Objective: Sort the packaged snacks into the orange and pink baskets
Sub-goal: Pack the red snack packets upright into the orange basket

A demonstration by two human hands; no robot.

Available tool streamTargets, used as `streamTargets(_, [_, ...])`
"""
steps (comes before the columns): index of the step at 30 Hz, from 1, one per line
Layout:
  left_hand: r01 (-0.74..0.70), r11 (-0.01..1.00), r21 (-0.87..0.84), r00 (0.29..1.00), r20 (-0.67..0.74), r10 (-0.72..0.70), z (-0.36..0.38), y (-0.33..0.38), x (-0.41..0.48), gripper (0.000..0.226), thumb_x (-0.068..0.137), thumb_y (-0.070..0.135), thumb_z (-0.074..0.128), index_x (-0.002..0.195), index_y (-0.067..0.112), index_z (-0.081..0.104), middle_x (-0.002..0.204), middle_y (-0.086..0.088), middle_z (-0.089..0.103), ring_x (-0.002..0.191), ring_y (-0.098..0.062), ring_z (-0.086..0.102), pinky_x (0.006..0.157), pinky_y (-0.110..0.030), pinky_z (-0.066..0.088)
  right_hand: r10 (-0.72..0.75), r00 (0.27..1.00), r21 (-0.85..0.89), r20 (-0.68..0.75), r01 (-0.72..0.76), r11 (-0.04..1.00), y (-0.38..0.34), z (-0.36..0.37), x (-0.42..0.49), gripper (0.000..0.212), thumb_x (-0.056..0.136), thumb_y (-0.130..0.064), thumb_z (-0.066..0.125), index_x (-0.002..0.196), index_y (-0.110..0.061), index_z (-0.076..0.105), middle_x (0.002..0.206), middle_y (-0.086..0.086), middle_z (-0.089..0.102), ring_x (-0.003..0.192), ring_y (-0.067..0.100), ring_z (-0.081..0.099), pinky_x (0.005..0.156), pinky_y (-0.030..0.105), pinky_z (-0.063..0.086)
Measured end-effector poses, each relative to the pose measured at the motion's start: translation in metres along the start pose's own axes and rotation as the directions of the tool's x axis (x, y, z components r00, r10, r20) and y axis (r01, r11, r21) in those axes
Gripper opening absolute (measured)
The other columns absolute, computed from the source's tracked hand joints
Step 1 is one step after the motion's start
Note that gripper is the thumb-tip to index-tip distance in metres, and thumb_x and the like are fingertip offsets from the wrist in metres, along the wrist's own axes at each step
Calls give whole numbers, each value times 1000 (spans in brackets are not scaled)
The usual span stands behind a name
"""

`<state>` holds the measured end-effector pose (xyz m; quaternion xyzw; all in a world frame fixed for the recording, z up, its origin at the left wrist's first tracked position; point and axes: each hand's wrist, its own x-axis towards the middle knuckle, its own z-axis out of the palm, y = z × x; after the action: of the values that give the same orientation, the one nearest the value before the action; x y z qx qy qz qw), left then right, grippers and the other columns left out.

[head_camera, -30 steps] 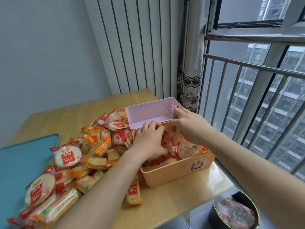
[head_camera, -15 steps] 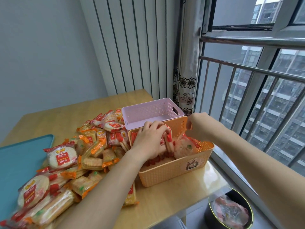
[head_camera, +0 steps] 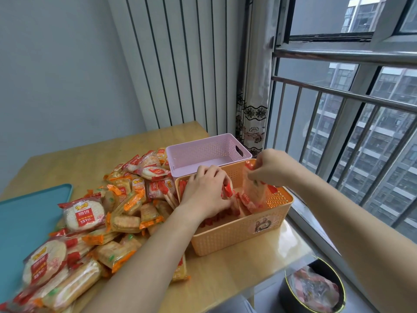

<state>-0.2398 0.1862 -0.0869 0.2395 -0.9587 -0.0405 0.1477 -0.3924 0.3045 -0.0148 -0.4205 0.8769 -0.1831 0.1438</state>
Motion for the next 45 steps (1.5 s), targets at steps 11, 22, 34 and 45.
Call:
streamTargets(11, [-55, 994, 91, 998, -28, 58, 5, 9, 7, 72, 81, 43, 71, 142, 31, 37, 141, 3, 43, 128, -26, 39, 103, -41, 40, -33, 985, 231, 170, -7, 973, -9, 29, 22, 21, 95, -20, 63, 96, -3, 76, 86, 14, 78, 70, 22, 77, 61, 36, 65])
streamTargets(22, [-57, 998, 15, 998, 29, 57, 3, 8, 6, 61, 79, 61, 66, 133, 39, 51, 149, 6, 36, 138, -23, 30, 113, -43, 34, -74, 997, -539, 19, 72, 840, 19, 15, 9, 70, 77, -54, 82, 137, -30, 57, 123, 6, 50, 97, 23, 61, 72, 36, 59])
streamTargets(34, [-11, 1000, 4, 1000, 10, 11, 2, 9, 5, 46, 86, 58, 64, 127, 39, 55, 144, 4, 39, 136, -22, 31, 112, -43, 36, -278, 959, -683, -45, 173, 709, 19, 21, 2, 43, 87, -33, 74, 127, -24, 61, 133, 7, 42, 121, 28, 39, 95, 40, 49])
streamTargets(45, [-2, 1000, -4, 1000, 4, 2, 3, 9, 4, 47, 85, 55, 63, 128, 37, 55, 143, 4, 40, 136, -23, 33, 110, -43, 38, -244, 963, -750, 115, 245, 614, 9, 22, 4, 68, 76, -42, 83, 134, -20, 56, 149, 8, 37, 136, 30, 32, 111, 44, 41])
